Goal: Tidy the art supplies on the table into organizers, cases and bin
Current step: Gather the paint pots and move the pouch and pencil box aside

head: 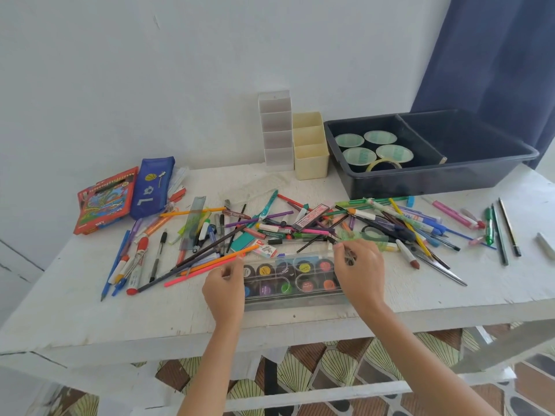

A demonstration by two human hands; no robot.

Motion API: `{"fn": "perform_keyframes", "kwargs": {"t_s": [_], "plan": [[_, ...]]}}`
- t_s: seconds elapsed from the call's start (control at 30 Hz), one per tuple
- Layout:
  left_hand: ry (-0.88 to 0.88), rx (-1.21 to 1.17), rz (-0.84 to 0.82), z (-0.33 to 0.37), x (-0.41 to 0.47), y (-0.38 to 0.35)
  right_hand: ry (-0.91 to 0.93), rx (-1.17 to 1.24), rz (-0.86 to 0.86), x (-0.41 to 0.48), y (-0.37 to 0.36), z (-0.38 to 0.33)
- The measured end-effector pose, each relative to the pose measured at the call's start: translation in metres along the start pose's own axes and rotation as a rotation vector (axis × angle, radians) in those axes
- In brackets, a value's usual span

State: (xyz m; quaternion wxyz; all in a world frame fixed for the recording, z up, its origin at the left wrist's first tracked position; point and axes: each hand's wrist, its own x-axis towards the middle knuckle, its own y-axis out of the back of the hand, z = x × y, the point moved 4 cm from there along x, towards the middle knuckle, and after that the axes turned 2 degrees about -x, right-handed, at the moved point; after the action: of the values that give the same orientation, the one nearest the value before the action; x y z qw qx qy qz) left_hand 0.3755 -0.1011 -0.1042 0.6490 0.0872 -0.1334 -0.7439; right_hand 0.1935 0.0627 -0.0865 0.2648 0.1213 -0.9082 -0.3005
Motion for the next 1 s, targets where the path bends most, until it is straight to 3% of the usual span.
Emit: {"fn": "perform_keyframes", "kwargs": {"t_s": [0.13, 0.43, 0.53, 0.7, 0.83, 1.0], "plan": [[-0.025, -0.047, -0.076, 0.003, -0.002, 0.000, -0.063, 0.048, 0.057, -0.008, 0.005, 0.010], [0.173, -0.208, -0.187, -0.016, 0.000, 0.006, -0.308, 0.358, -0.170, -0.006, 0.001, 0.031], [0.101, -0.199, -0.244, -0.019, -0.004, 0.023, -0.372, 0.453, -0.255, -0.008, 0.005, 0.039], [0.120, -0.290, -0.236, -0.019, -0.007, 0.028, -0.350, 0.368, -0.225, -0.009, 0.006, 0.043], [0.113, -0.266, -0.266, -0.013, -0.011, 0.017, -0.442, 0.555, -0.270, -0.019, 0.005, 0.037], [0.058, -0.248, -0.198, -0.017, -0.014, 0.013, -0.316, 0.439, -0.276, -0.025, 0.006, 0.037]]}}
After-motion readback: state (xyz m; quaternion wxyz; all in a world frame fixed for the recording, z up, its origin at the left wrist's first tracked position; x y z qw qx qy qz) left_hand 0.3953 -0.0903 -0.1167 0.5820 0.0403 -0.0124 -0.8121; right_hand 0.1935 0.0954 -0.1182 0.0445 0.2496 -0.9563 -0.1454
